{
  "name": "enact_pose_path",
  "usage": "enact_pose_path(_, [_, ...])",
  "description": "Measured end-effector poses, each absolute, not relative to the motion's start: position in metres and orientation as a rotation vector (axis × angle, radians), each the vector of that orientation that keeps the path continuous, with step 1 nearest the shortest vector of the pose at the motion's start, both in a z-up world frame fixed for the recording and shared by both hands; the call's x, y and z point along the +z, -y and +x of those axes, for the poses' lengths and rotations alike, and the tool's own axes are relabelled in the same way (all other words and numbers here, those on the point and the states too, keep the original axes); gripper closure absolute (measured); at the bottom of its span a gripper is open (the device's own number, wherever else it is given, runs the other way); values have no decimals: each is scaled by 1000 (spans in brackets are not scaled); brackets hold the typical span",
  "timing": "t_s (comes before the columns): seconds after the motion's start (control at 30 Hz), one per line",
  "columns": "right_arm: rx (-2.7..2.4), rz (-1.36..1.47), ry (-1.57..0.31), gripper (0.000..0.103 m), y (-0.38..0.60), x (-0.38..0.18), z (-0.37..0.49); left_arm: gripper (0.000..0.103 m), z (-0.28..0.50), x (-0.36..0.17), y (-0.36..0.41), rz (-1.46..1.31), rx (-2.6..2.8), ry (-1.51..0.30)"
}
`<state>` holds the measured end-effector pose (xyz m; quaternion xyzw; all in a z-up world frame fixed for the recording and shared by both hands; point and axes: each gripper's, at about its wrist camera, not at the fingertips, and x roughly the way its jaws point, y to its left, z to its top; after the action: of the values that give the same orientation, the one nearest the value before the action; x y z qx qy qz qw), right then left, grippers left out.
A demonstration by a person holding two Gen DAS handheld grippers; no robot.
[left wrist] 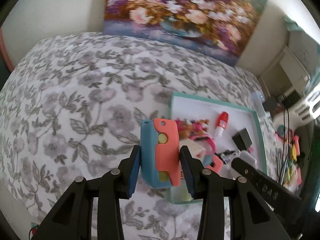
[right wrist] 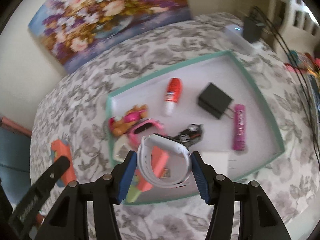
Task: Organize rigid objects
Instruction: 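Carry the block and white watch band over the white tray, then open the left gripper to drop the block while the right drops the watch band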
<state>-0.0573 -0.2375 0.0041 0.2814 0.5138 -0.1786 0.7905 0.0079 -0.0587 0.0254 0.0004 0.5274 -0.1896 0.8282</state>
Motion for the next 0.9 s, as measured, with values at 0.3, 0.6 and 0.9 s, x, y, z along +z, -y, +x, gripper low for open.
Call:
enact_pose_path(0.3, [-495,672,-1127,44,281,-12,-77,62,-18,18,108,130,-504,-1129])
enact_pose_path(0.6, [-546,679,-1150,44,297,-22,-86,62,-44,-1,153,222,-606,-1176])
enact_pose_path(0.9, [-539,658,-1162,44,293,-24,-83,61,-48,-11,164,279,-619,-1164])
